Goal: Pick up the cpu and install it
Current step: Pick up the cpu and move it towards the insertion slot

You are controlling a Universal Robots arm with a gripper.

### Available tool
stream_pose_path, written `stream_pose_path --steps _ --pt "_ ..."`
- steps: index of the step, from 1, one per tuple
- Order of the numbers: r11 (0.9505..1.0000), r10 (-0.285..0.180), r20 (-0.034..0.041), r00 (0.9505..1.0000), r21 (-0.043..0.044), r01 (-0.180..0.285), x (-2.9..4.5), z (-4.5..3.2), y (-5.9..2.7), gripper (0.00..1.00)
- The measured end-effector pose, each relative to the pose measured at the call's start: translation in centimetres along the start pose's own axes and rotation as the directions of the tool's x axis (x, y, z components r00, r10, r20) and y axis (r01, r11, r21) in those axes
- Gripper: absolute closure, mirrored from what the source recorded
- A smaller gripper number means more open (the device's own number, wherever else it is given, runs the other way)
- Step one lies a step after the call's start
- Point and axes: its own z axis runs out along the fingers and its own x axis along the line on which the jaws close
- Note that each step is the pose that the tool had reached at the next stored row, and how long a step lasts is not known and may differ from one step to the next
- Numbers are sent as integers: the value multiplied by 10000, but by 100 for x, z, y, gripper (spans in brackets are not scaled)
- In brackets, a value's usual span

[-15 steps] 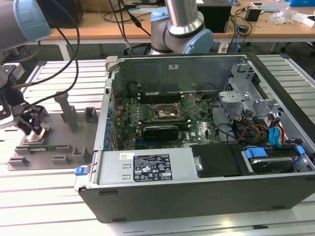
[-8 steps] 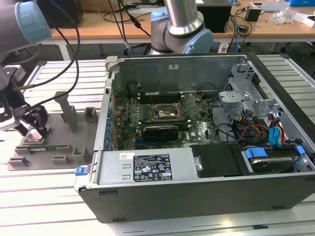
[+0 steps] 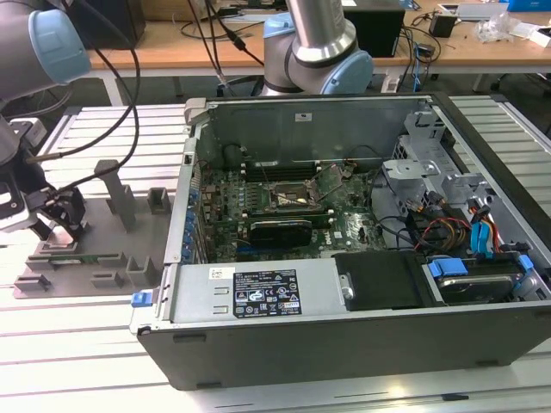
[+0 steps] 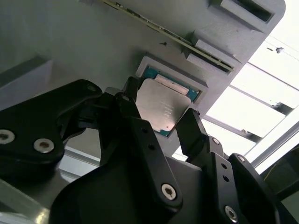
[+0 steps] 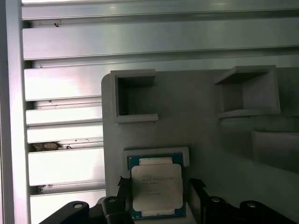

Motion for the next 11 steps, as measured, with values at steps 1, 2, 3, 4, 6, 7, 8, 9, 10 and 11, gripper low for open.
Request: stream_pose_path --steps 1,2,3,4,6,7,8,9,10,11 --pt "10000 -3 0 10000 -6 3 1 3 0 40" --pt "10000 -6 -1 10000 -11 6 2 6 0 40" --pt "10000 -7 -1 10000 -16 7 4 9 0 40" --pt "10000 -7 -2 10000 -22 7 7 11 1 40" --pt "10000 -12 -2 10000 -35 12 16 19 1 40" --pt "10000 -14 -3 10000 -39 14 19 22 1 40" --pt "10000 -16 -3 10000 -46 16 21 27 2 40" --pt "10000 -17 -5 10000 -48 17 23 29 2 40" --pt "10000 -17 -7 10000 -48 17 24 32 3 40" --pt "10000 -18 -7 10000 -47 18 25 36 2 40"
